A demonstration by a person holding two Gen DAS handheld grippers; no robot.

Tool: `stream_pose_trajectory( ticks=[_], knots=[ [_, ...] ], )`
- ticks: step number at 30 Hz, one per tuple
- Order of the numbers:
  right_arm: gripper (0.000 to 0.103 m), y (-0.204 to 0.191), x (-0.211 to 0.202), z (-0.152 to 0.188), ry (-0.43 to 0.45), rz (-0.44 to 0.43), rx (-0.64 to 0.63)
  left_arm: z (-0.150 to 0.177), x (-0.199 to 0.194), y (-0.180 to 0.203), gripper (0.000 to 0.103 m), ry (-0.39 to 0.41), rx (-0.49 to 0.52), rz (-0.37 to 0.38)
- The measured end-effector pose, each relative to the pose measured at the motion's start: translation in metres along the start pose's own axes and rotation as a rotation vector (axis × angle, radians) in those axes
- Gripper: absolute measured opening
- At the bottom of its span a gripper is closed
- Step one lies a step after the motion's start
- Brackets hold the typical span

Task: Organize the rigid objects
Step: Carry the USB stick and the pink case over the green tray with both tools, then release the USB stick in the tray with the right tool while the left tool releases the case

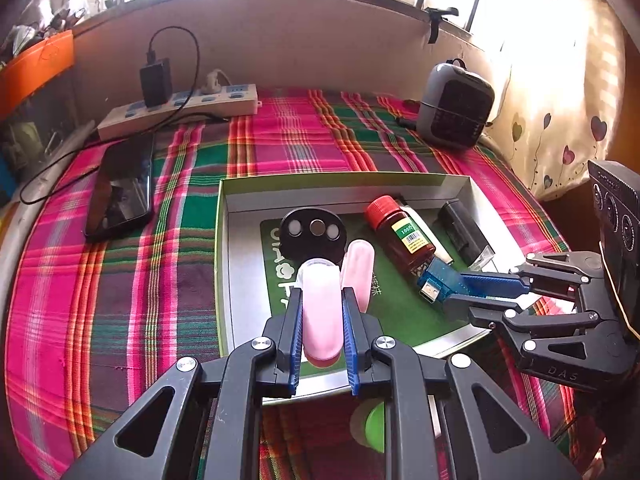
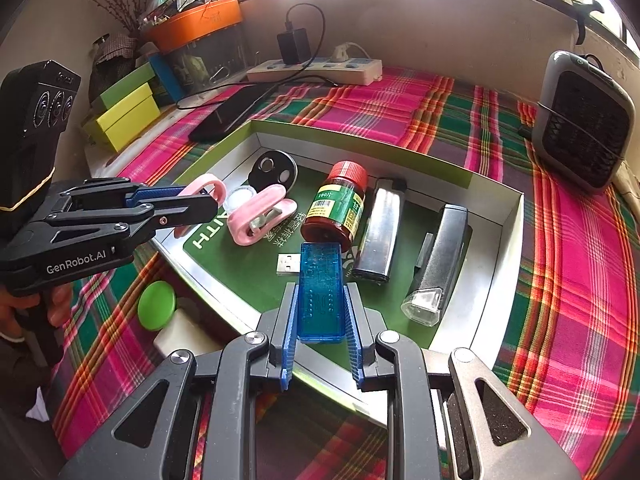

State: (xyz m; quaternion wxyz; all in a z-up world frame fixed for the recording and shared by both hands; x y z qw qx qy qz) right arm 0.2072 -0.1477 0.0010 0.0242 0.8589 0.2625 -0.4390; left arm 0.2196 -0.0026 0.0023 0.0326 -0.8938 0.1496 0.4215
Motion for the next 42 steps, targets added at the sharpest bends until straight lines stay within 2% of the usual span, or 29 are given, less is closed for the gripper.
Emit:
stream_pose_trajectory(
  ticks=[3, 32, 42],
  knots=[
    [0.023, -0.001, 0.001, -0.001, -0.003, 0.024, -0.023, 0.002, 0.003, 0.0, 0.017, -0.006, -0.001, 0.002],
    [0.023, 0.001, 0.002, 0.0, 0.003, 0.021, -0.009, 0.007, 0.012, -0.001, 0.018, -0.031, -0.014, 0.013],
    [0.025, -0.001, -0.001, 0.0, 0.01, 0.048, -0.012, 0.009, 0.005, -0.001, 0.022, -0.029, -0.022, 0.015]
  ],
)
Point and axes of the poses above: each gripper's, at about its wrist camera, not at the fingertips, and x roughly the way its jaws point, y to its right, z to its underside, the point moved 4 cm from there along x, roughly the way its jaws point, and after that the axes turned 6 degrees about x, right-handed, at the moved point
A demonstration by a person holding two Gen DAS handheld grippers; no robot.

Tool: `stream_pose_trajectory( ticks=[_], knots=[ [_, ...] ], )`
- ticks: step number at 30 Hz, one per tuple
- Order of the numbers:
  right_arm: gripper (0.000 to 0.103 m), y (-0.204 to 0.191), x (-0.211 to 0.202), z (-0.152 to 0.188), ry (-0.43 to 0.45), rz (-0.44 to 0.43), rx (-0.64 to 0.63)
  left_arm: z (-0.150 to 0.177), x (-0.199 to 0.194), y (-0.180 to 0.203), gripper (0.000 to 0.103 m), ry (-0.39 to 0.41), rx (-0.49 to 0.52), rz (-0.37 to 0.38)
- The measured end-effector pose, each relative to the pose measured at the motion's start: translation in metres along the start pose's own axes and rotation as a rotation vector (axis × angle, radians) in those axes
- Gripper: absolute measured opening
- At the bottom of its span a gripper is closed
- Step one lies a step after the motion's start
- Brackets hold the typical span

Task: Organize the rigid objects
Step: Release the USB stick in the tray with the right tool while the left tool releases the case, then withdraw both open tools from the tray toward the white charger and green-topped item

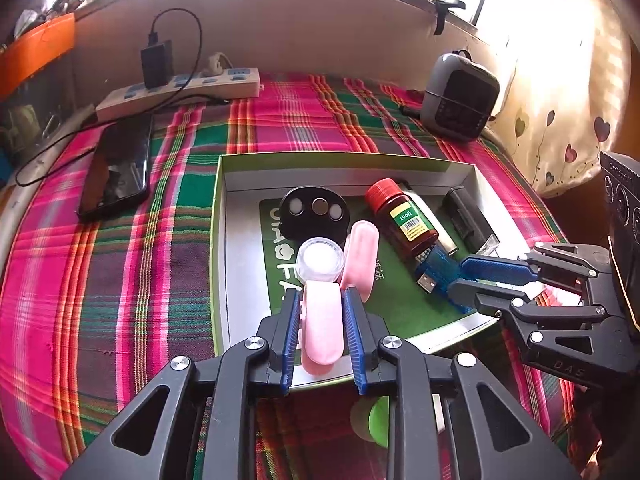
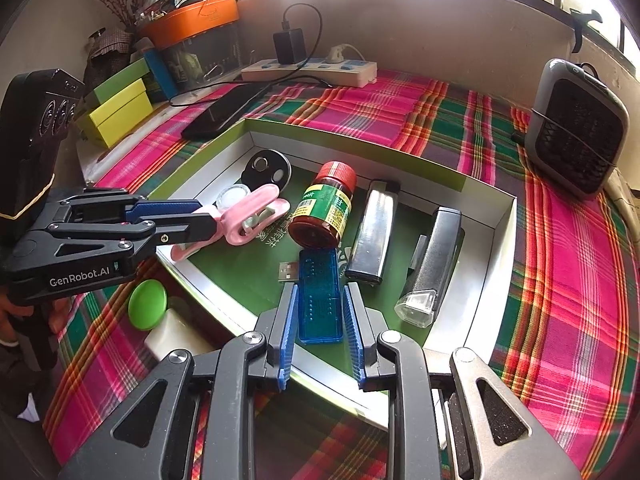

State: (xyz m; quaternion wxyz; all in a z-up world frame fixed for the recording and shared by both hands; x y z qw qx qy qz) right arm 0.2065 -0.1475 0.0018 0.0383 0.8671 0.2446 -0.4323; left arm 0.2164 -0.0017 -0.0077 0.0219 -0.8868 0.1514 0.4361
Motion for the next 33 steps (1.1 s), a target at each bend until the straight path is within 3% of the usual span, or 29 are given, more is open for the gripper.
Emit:
stream_pose_trajectory(
  ticks=[7, 22, 33],
  knots=[
    [0.032, 0.0, -0.006, 0.001, 0.016, 0.016, 0.007, 0.002, -0.009, 0.002, 0.027, 0.013, 0.0, 0.002],
    [0.033, -0.01, -0.037, 0.015, 0.094, 0.047, 0.041, 0.015, -0.05, 0.012, 0.028, 0.076, 0.002, 0.031],
    [0.033, -0.008, -0.067, 0.036, 0.163, 0.072, 0.119, 0.039, -0.046, 0.028, 0.033, 0.032, 0.022, 0.061]
  ],
)
Point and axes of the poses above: each gripper's, at about its wrist camera, not at the fingertips, and x roughly the way its jaws point, y to its right, z to its underside, the point moved 4 cm from there along x, roughly the way its jaws point, and after that the axes turned 6 degrees about x, right-handed, at the moved point
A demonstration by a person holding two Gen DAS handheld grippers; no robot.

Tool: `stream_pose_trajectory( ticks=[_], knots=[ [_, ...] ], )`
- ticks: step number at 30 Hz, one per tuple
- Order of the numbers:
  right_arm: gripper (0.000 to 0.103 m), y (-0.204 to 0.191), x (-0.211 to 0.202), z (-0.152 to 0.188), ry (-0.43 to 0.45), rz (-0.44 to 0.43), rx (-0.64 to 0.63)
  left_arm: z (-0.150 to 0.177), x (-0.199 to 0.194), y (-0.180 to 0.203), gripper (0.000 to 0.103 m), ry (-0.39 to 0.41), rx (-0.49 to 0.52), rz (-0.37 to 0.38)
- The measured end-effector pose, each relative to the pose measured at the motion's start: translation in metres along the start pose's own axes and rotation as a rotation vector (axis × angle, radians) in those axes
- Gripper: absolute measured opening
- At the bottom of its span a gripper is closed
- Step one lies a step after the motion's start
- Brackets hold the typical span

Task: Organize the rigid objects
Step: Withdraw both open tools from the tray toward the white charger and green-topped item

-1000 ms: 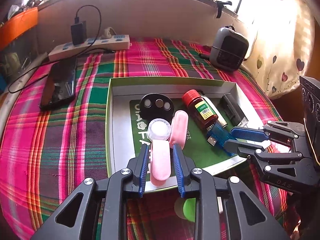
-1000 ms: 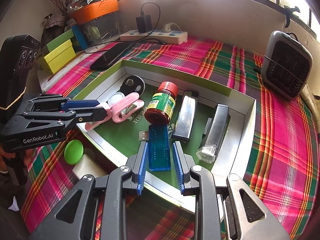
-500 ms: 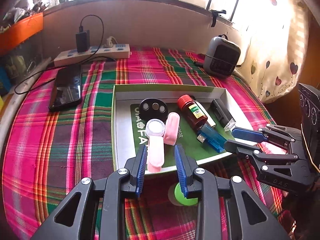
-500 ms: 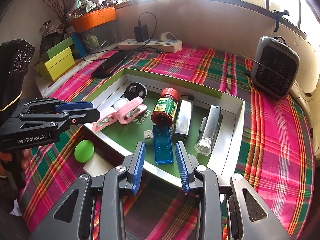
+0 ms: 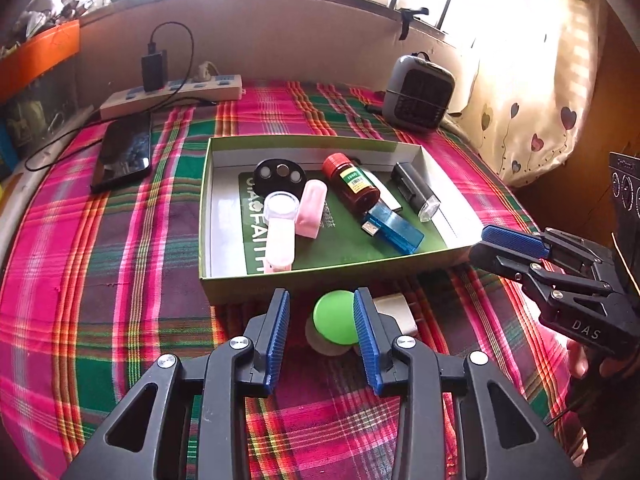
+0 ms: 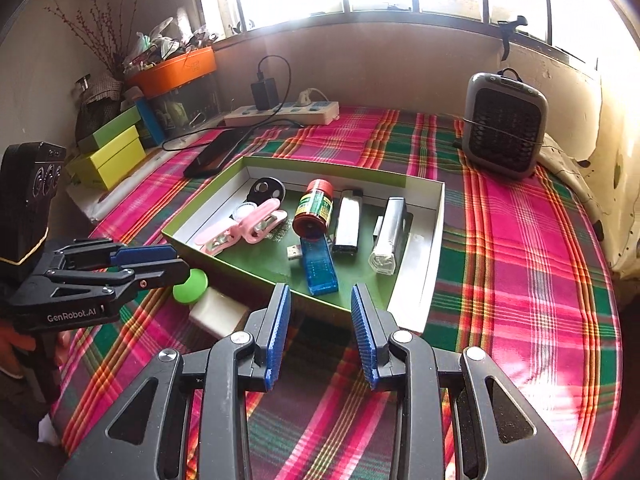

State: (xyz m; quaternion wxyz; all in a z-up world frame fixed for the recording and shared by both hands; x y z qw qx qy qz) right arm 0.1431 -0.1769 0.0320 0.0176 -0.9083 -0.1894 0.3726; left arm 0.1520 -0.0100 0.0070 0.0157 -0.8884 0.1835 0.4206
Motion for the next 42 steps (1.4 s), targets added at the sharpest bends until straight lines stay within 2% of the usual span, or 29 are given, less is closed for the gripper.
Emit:
stream_pose_trajectory(
  ticks=[5, 17, 20, 21, 28, 35, 37, 38, 40, 42],
  knots=[
    [0.033, -0.002, -0.003, 0.011, -0.01, 0.014, -0.007, 0.002, 0.007, 0.006, 0.038, -0.018, 0.015, 0.01],
    [0.033, -0.011, 0.001, 0.022, -0.036, 0.01, -0.004, 0.005, 0.011, 0.003, 0.038, -0.021, 0.01, 0.019],
    [0.033, -0.015, 0.004, 0.023, -0.043, 0.006, -0.006, 0.006, 0.009, 0.0, 0.036, -0.012, 0.001, 0.012],
    [0.033, -0.016, 0.005, 0.023, -0.045, 0.005, -0.006, 0.006, 0.007, -0.002, 0.032, -0.008, -0.002, 0.011],
    [0.033, -0.033, 0.013, 0.025, -0.064, -0.034, -0.025, 0.011, -0.001, -0.021, 0.032, 0.0, -0.034, -0.024],
    [0.033, -0.049, 0.028, 0.024, -0.1, -0.098, -0.045, 0.016, -0.007, -0.032, 0.032, 0.006, -0.061, -0.018],
    [0.033, -0.051, 0.034, 0.024, -0.102, -0.073, -0.059, 0.017, -0.008, -0.033, 0.032, 0.007, -0.064, -0.017],
    [0.034, -0.05, 0.037, 0.025, -0.11, -0.064, -0.061, 0.017, -0.008, -0.033, 0.032, 0.007, -0.062, -0.014],
    [0.045, -0.05, 0.038, 0.028, -0.131, -0.114, -0.026, 0.018, -0.008, -0.033, 0.032, 0.007, -0.061, -0.013],
    [0.045, -0.053, 0.037, 0.031, -0.136, -0.126, -0.027, 0.018, -0.008, -0.035, 0.032, 0.005, -0.064, -0.01]
  ],
)
Point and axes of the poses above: each gripper's, at about its wrist camera, not at the fingertips, and x roughly the way its jaws point, y to its right, z to its underside, the point moved 4 cm from there along x, roughly the way its jaws point, and after that the axes turned 6 degrees about x, right-handed, at the moved point
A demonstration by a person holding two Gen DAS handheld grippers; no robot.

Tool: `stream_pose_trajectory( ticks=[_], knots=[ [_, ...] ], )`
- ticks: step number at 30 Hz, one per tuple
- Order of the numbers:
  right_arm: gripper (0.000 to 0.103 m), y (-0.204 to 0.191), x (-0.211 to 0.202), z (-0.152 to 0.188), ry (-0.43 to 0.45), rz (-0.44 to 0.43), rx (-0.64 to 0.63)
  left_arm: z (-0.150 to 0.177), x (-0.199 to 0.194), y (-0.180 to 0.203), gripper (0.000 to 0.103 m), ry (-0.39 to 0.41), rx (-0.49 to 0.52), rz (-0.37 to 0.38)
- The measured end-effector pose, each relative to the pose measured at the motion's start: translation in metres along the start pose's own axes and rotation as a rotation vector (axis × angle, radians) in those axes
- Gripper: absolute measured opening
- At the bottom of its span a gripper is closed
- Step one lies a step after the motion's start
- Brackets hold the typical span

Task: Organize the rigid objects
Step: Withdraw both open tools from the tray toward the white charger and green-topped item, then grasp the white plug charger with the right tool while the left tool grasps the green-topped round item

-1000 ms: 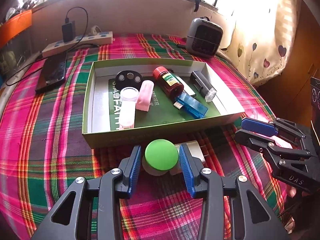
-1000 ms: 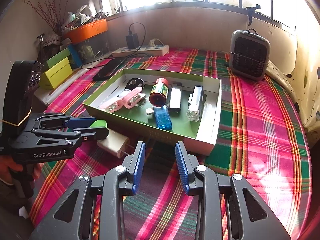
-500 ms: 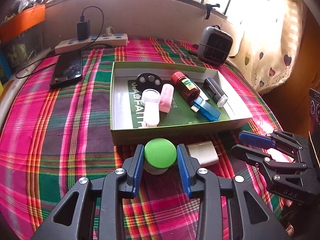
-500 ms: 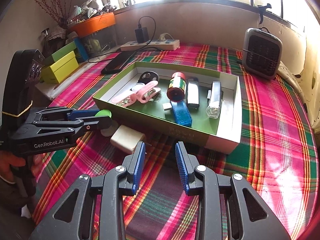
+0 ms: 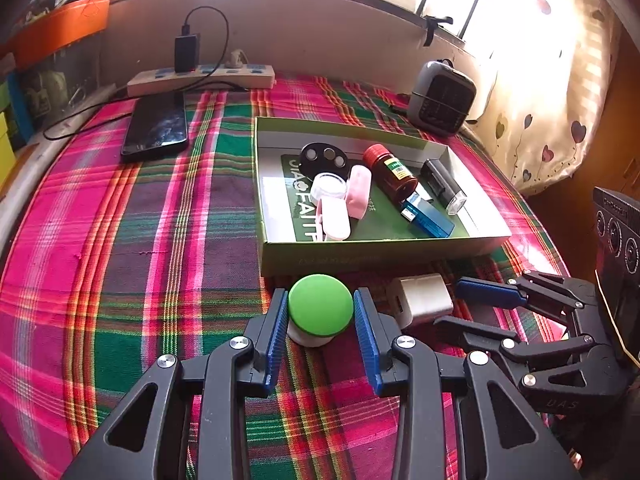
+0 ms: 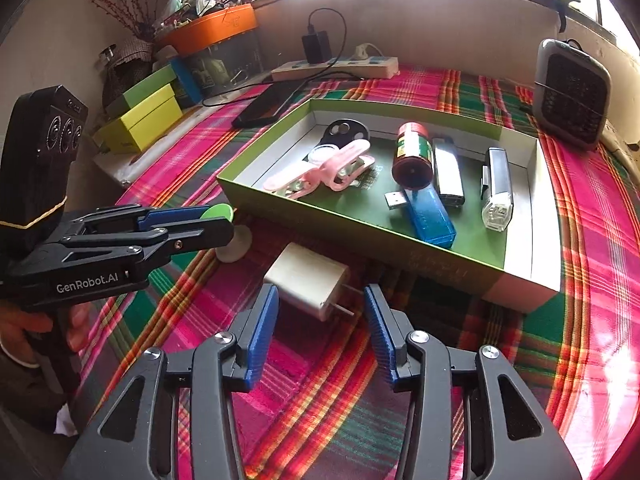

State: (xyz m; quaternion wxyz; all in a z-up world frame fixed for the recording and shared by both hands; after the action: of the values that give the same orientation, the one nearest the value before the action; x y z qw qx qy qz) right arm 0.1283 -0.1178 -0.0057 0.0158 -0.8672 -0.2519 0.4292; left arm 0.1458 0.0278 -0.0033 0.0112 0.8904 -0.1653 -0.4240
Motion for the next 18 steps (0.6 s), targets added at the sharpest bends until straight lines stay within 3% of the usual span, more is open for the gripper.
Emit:
stream_pose_trajectory(
  ticks=[10, 16, 18],
  knots=[
    [0.046, -0.026, 0.004, 0.012, -0.045, -0.098, -0.03, 0.0, 0.001, -0.002, 0.032, -0.001, -0.008, 0.011],
    [0.046, -0.028, -0.006, 0.008, -0.009, -0.09, -0.031, 0.0, 0.002, -0.002, 0.032, -0.004, -0.008, 0.01],
    [0.046, -0.025, -0.008, 0.004, 0.014, -0.047, -0.027, 0.0, 0.002, -0.002, 0.032, -0.006, -0.007, 0.008]
  ],
)
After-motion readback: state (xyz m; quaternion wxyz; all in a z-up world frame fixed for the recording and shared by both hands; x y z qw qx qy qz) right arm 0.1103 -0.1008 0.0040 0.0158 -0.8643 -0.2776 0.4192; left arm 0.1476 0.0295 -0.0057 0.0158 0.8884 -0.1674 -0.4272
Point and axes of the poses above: each gripper's, at about its wrist camera, not at the fingertips, and x roughly the way its jaws point, y to its right, z to its underside, the point moved 4 cm from there along x, roughly the way its jaws point, and after that the axes turned 6 degrees about x, right-handed, at the moved point
